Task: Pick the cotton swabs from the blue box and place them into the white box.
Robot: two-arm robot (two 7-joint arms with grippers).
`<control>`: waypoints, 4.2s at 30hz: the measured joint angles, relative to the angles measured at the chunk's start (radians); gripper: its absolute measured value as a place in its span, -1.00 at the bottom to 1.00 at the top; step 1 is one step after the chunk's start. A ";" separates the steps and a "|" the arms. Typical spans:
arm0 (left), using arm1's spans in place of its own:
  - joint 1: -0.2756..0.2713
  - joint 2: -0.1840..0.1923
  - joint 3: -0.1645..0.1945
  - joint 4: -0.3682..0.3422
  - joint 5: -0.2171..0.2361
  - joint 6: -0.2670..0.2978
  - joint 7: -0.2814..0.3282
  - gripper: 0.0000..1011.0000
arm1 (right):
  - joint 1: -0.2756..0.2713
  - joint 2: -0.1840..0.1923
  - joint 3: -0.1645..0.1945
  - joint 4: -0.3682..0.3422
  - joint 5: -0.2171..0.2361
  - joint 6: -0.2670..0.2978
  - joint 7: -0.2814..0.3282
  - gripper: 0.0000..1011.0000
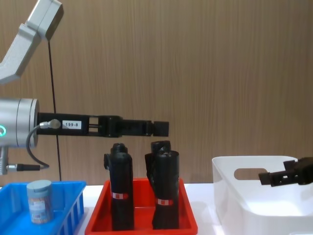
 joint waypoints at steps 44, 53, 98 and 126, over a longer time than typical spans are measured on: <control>0.031 0.000 0.014 -0.040 0.020 -0.026 0.102 0.99 | -0.082 -0.010 0.006 -0.101 0.007 -0.055 -0.087 0.98; 0.069 0.001 0.031 -0.089 0.045 -0.056 0.223 0.99 | -0.165 -0.030 0.020 -0.188 0.007 -0.112 -0.189 0.98; 0.248 0.004 0.111 -0.324 0.164 -0.205 0.812 0.99 | -0.445 -0.097 0.068 -0.481 0.005 -0.309 -0.532 0.98; 0.350 0.005 0.156 -0.457 0.231 -0.290 1.145 0.99 | -0.444 -0.096 0.067 -0.481 0.005 -0.309 -0.531 0.98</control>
